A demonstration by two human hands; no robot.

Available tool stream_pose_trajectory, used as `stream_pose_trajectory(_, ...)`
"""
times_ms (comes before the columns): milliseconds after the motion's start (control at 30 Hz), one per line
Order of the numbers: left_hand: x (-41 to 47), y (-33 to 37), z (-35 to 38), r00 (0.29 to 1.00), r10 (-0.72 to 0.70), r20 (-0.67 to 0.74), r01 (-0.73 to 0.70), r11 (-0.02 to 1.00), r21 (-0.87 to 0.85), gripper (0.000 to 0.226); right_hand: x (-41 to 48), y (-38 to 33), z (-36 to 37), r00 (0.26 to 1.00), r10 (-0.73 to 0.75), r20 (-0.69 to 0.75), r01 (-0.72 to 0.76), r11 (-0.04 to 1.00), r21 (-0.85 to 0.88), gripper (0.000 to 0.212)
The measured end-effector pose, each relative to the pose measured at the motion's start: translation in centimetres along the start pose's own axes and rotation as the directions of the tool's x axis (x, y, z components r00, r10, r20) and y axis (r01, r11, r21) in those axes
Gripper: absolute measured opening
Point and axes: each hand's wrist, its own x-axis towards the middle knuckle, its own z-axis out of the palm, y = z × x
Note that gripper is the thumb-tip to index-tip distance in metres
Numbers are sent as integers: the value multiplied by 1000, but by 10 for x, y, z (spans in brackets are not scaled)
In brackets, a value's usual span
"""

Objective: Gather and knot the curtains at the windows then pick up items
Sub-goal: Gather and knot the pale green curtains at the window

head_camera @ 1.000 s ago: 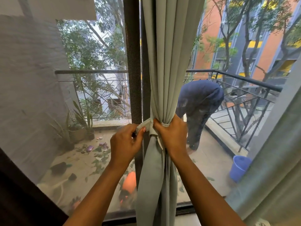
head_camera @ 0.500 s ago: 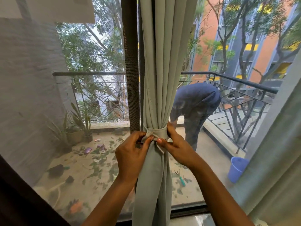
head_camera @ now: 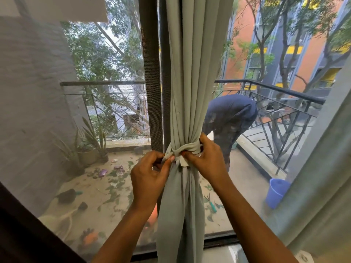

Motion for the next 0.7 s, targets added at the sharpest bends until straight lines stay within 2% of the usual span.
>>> stream_pose_trajectory(133,3,-3,5,998,-48,37,48,999,4,27,-1,-8,14,994,11,-108,-11,1000,3,29)
stream_pose_trajectory(333,11,4,16,994,-60,86,56,997,51,17,2,-6,13,983,56,-172,-62,998,-30,26)
stream_pose_trajectory(500,8,9,25,994,-22,103,10,994,111,15,3,-2,5,992,85,-94,-89,996,-32,29)
stream_pose_trajectory(633,9,12,27,997,-15,77,6,993,121,15,7,-6,-9,993,94,72,-89,994,-70,40)
stream_pose_trajectory(700,8,11,27,996,-14,85,4,993,115,15,10,-8,-15,990,92,103,-81,990,-112,46)
